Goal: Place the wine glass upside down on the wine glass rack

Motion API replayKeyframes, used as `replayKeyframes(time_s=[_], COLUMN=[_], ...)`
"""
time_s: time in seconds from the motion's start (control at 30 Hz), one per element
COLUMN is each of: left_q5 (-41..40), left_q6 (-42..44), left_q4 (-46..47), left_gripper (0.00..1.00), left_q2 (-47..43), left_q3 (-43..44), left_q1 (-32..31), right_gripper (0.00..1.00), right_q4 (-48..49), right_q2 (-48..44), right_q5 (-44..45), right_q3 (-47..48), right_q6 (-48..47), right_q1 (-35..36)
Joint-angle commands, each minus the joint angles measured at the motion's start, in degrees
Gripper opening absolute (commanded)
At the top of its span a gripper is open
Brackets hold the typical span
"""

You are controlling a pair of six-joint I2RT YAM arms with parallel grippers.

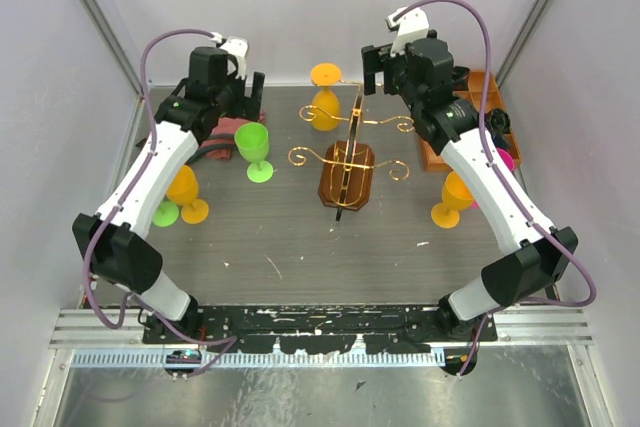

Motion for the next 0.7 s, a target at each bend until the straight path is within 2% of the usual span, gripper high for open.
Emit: replayKeyframes(time_s=[0.0, 0.13, 0.47, 0.6, 0.67], left_q5=[-2.3, -1.9, -1.3, 0.3, 1.5], left_q6=[-1.8, -2.6, -4.1, -5.0, -5.7], left_q4=[-11.9, -15.3, -15.4, -14.9, -14.7], left_gripper=[0.98, 0.98, 0.99, 0.89, 0.78], left_q2=[4.0, 7.0, 11.5, 13.2, 13.7], left_q3=[3.0, 4.5, 3.9, 3.4, 3.0], left_q1=[0.6, 0.7, 1.6, 2.4, 2.8], right_gripper=[0.99, 0.99, 0.99, 0.99, 0.99], right_q4=[-0.4, -0.4, -0.8, -0.9, -0.9], right_q2=[-0.7, -1.5, -3.3, -3.2, -3.2], right_q5=[0.8, 0.8, 4.4, 4.8, 4.8], right_q3=[2.5, 1.2, -1.8, -1.8, -1.8], right_q6=[1.6, 2.0, 2.4, 2.2, 2.1], right_q1=[-0.3, -0.4, -0.5, -0.5, -0.5])
